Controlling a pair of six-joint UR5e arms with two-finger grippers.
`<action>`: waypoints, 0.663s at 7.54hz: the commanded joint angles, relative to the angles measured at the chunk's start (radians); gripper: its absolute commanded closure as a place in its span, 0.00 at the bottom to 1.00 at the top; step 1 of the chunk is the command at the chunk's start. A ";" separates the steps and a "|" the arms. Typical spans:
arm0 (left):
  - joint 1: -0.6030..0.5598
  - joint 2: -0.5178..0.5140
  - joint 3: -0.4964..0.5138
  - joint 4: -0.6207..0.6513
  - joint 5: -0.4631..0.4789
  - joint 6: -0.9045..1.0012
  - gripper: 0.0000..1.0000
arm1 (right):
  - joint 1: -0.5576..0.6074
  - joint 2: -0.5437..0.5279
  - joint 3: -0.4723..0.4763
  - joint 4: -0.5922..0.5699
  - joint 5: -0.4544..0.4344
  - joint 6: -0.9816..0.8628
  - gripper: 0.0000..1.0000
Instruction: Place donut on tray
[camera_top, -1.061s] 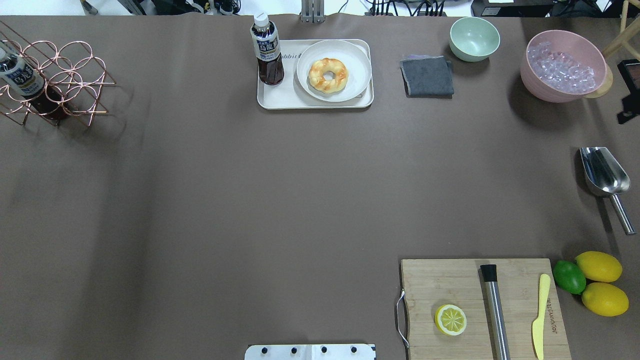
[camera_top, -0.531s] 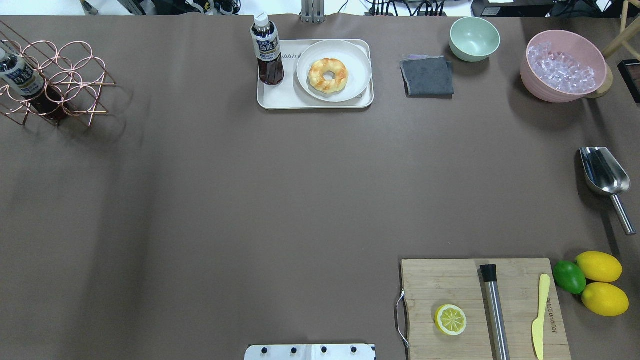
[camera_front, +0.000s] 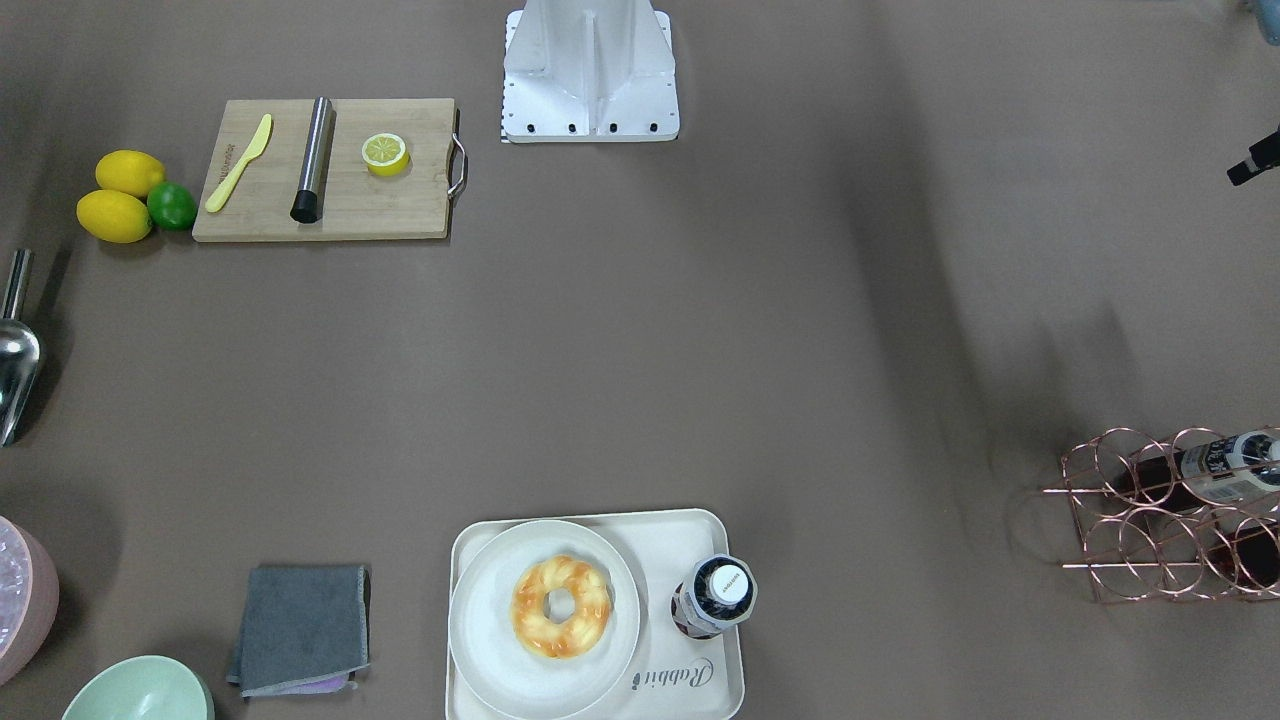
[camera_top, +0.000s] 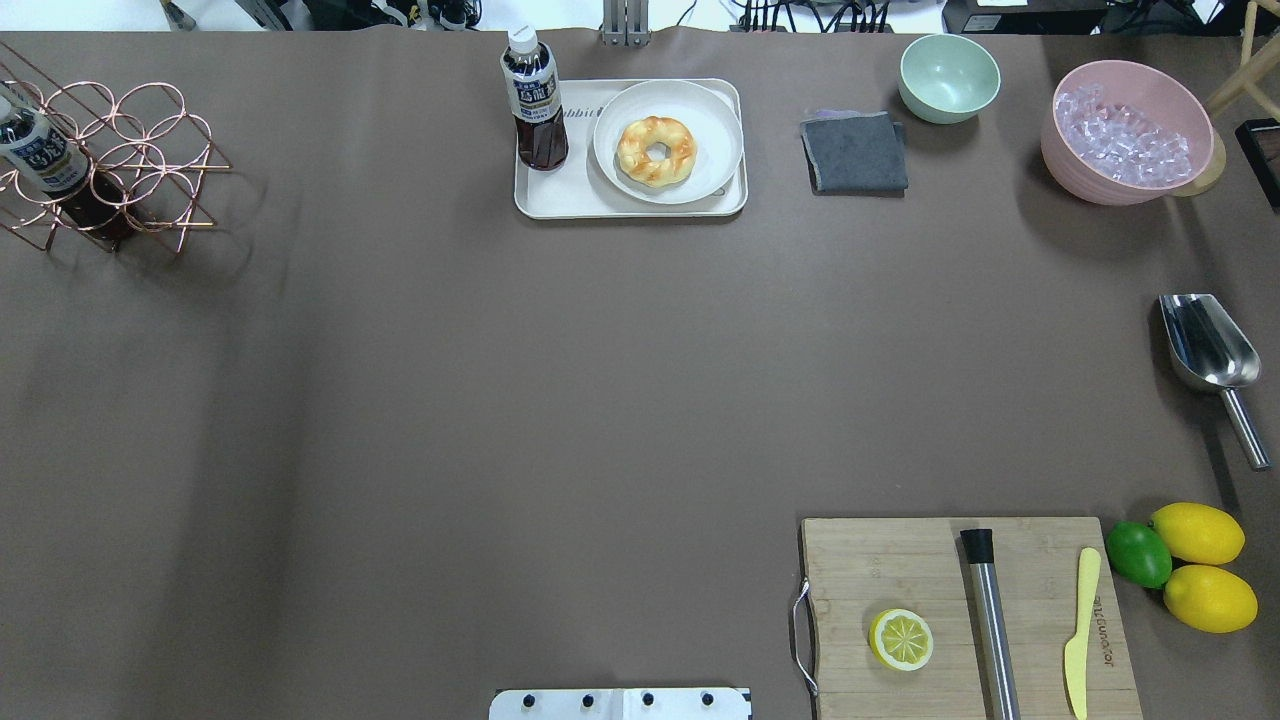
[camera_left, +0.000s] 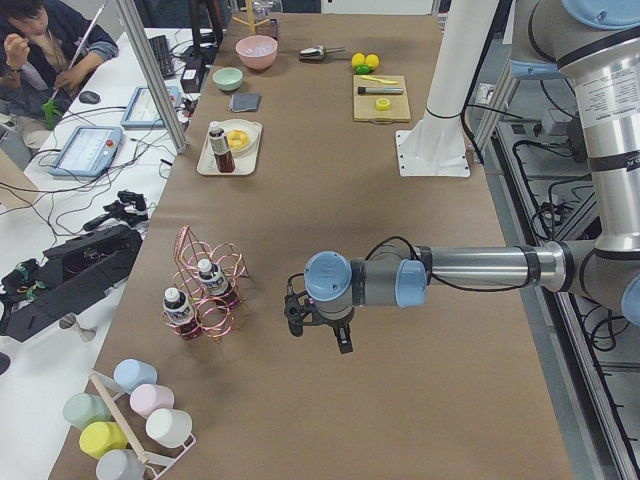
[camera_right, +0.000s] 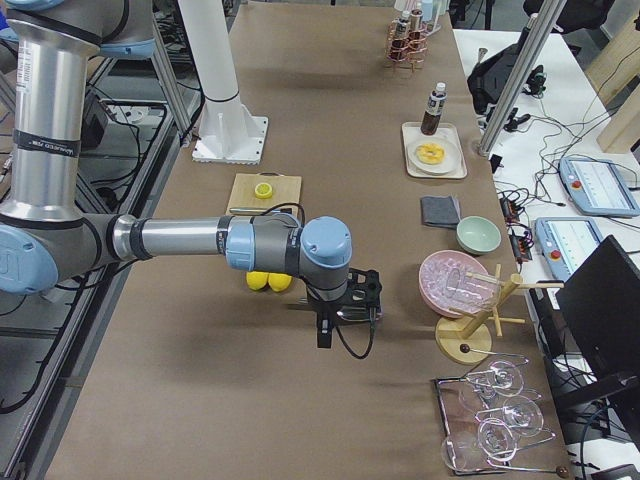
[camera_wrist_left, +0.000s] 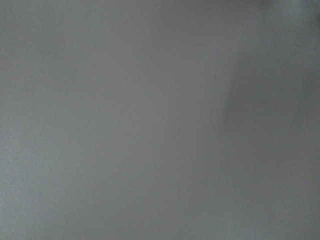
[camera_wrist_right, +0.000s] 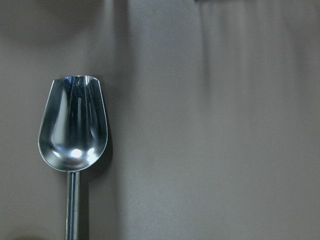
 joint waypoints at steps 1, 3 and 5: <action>0.001 0.004 0.001 -0.001 0.000 0.000 0.01 | 0.006 -0.017 -0.017 0.007 -0.017 -0.007 0.00; 0.001 0.005 0.001 0.000 0.000 0.000 0.01 | 0.006 -0.029 -0.018 0.007 -0.003 -0.006 0.00; 0.001 0.004 0.001 -0.003 0.000 0.000 0.01 | 0.006 -0.025 -0.015 0.009 -0.006 -0.007 0.00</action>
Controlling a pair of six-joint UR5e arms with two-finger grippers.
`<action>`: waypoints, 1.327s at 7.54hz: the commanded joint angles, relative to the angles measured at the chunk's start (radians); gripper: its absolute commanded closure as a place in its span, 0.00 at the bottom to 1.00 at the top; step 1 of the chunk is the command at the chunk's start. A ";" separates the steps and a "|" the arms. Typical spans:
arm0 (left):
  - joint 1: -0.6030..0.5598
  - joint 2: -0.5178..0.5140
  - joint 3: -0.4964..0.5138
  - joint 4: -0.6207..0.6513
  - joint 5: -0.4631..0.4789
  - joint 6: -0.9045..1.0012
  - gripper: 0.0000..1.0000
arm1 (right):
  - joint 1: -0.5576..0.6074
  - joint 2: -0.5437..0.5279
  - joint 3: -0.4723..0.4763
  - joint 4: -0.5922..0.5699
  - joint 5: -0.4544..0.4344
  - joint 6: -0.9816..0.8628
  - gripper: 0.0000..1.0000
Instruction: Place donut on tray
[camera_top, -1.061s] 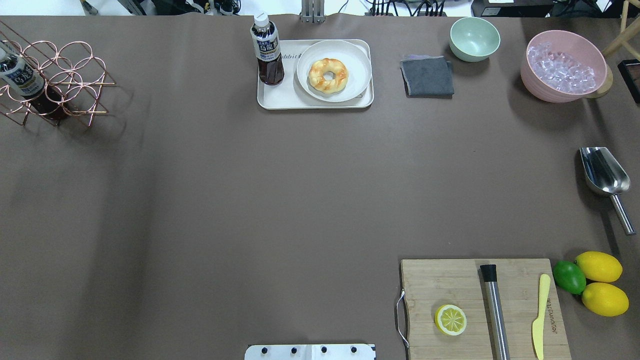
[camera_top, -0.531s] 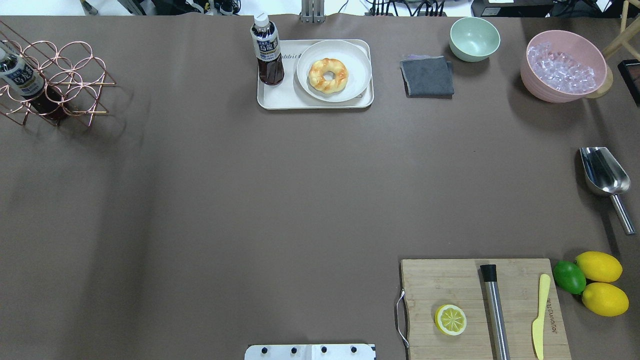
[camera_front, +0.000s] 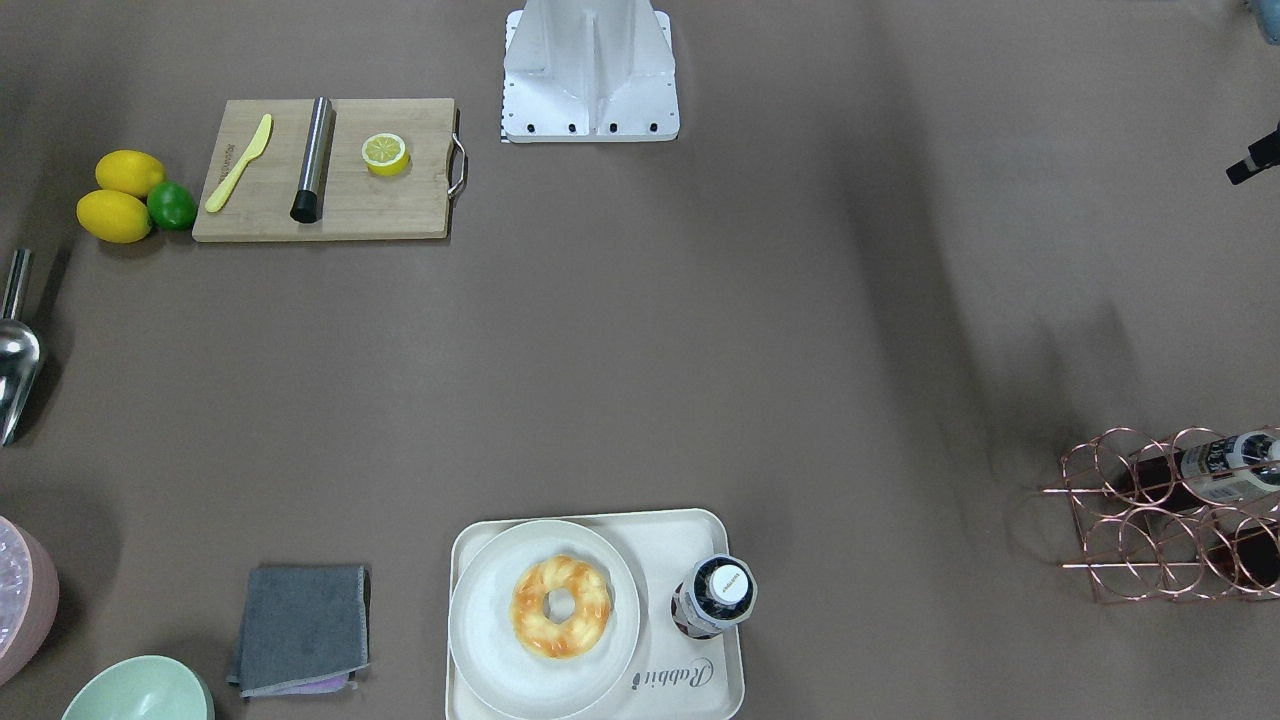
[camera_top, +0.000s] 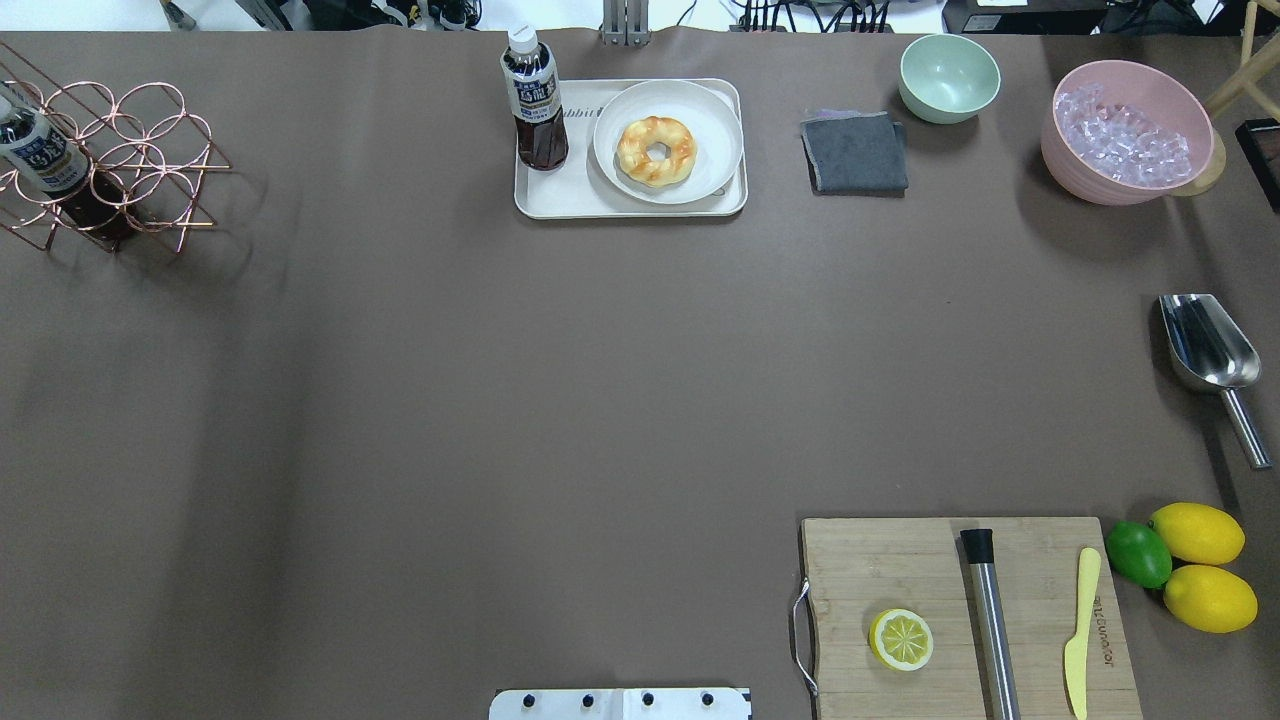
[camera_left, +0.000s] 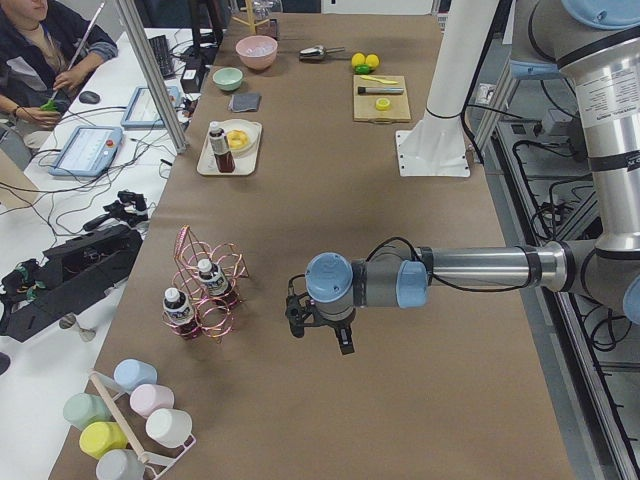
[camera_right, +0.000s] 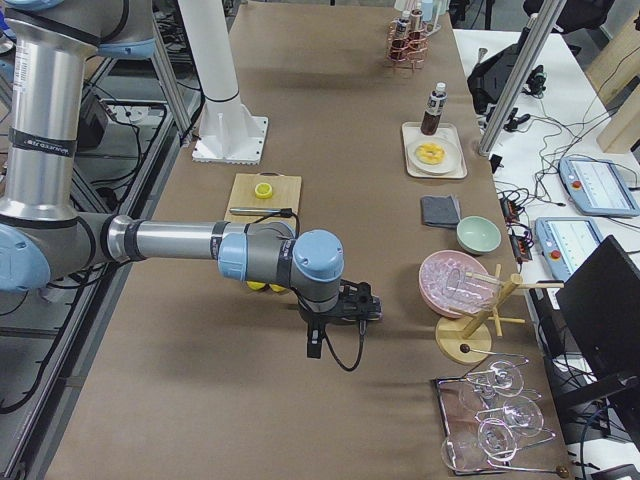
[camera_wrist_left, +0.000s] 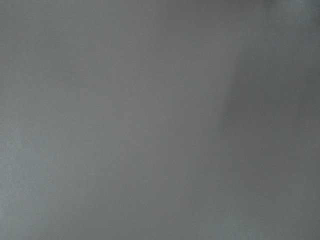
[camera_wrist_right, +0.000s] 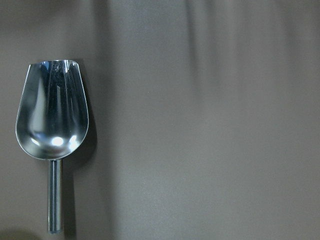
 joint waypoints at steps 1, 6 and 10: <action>-0.002 0.000 0.000 -0.002 0.000 0.000 0.01 | 0.000 -0.002 -0.004 -0.001 -0.010 -0.001 0.00; 0.000 0.000 0.000 -0.001 0.000 0.000 0.01 | 0.014 -0.010 -0.004 -0.001 -0.009 -0.001 0.00; 0.002 -0.003 0.000 0.004 0.000 0.000 0.01 | 0.014 -0.014 -0.004 -0.002 -0.012 0.002 0.00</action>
